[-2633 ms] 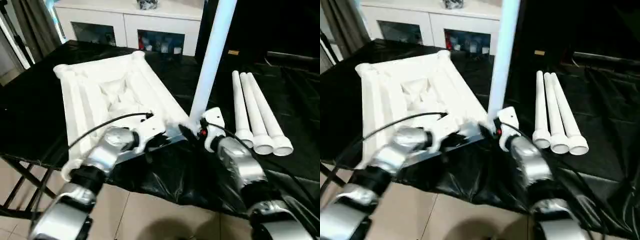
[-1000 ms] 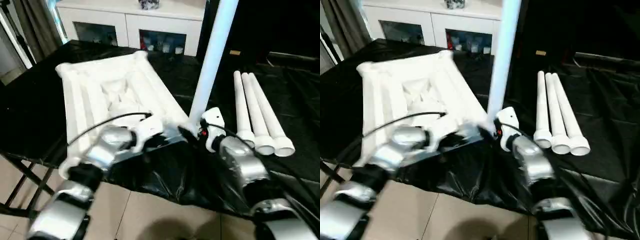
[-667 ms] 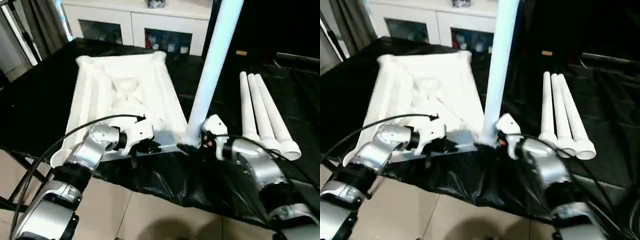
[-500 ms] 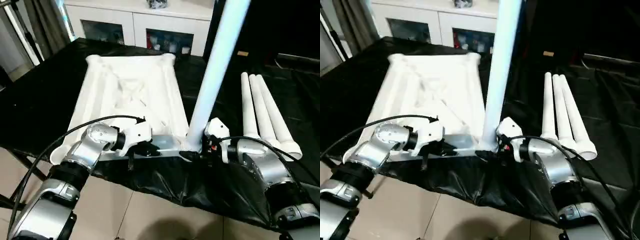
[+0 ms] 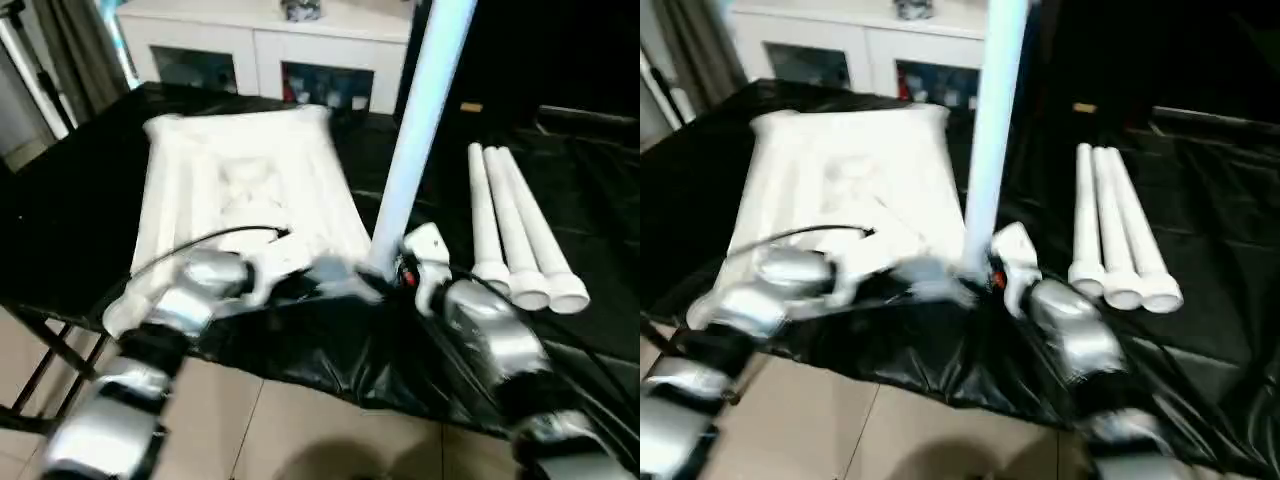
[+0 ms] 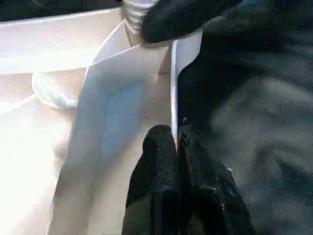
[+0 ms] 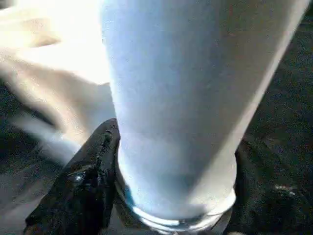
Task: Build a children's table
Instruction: Rotate leg to tighten
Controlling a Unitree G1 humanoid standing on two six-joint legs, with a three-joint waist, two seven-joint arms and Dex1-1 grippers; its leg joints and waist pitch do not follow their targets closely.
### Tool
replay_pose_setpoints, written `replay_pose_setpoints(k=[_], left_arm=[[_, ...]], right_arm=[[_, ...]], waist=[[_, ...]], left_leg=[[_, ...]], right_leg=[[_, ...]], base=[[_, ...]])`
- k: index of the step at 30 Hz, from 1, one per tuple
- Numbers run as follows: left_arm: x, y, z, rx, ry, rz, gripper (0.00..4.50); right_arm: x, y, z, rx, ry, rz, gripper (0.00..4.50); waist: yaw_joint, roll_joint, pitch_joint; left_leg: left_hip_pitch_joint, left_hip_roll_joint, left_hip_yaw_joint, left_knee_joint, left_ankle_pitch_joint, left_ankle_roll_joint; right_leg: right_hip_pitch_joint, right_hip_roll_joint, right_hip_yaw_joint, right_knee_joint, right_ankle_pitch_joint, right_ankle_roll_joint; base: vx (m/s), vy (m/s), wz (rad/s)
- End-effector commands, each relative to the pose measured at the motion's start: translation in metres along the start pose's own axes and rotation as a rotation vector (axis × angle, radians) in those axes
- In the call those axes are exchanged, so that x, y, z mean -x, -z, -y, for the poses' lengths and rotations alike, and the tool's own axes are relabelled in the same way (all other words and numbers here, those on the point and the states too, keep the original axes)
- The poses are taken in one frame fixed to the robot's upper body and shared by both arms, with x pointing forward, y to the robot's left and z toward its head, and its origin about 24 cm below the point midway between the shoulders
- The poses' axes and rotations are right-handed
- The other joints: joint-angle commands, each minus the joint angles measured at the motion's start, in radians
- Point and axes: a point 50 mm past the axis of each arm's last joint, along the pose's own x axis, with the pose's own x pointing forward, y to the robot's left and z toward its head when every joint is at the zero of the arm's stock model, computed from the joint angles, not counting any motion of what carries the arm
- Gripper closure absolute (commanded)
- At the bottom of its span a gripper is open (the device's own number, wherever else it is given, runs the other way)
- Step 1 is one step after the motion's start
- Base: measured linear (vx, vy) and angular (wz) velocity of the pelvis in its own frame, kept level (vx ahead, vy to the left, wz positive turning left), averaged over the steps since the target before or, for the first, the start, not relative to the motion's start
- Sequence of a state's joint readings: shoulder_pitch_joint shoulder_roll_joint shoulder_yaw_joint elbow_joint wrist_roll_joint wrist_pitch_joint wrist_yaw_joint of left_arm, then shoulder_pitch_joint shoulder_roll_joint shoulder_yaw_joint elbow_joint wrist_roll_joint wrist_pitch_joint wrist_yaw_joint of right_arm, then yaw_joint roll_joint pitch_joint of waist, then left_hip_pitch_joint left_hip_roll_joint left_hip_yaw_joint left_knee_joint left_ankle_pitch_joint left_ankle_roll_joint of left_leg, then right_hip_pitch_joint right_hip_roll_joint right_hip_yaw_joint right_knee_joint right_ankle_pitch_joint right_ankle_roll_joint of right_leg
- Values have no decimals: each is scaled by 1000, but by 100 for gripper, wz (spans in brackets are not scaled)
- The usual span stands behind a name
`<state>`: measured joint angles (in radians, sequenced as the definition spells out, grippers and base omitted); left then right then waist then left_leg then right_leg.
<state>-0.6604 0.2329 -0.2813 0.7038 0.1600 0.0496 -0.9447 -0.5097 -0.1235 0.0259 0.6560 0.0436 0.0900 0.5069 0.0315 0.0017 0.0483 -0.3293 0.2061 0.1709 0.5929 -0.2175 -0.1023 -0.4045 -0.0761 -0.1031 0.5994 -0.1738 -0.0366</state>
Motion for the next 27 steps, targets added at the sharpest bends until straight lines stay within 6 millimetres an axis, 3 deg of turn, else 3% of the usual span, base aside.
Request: replay_pose_setpoints(k=[1,5,8,13,18,27], left_arm=[[-24,-24,13,-11,-8,69,450],[-42,-35,29,-7,8,102,450],[-41,-34,30,-26,21,100,450],[-22,-24,20,-63,36,81,450],[-5,-13,17,-89,118,78,450],[22,0,5,-106,215,36,450]], right_arm=[[-16,13,-28,-37,-9,-68,176],[-26,5,-40,-21,27,-32,176],[-25,0,-41,-47,2,4,107],[-15,-2,-28,16,-88,20,63],[-1,-2,-16,112,-232,-3,63],[31,0,-15,203,-626,-90,63]], waist=[[0,0,-54],[2,0,-58],[2,1,-60],[0,1,-63],[0,1,-65],[12,-3,-62]], left_leg=[[-5,14,-2,-69,-189,35],[-8,16,-1,-69,-171,52],[-16,19,-3,-71,-157,68],[-20,20,-3,-69,-140,85],[-19,22,0,-65,-110,111],[-17,28,3,-65,-113,123]], right_leg=[[52,-67,51,-102,-445,-129],[50,-66,54,-97,-387,-133],[57,-67,55,-88,-326,-148],[62,-68,58,-77,-246,-180],[64,-67,60,-68,-169,-213],[64,-65,60,-65,-169,-224]], base=[[0,0,0],[0,0,0],[0,0,0],[0,0,0],[0,0,0],[0,0,0]])
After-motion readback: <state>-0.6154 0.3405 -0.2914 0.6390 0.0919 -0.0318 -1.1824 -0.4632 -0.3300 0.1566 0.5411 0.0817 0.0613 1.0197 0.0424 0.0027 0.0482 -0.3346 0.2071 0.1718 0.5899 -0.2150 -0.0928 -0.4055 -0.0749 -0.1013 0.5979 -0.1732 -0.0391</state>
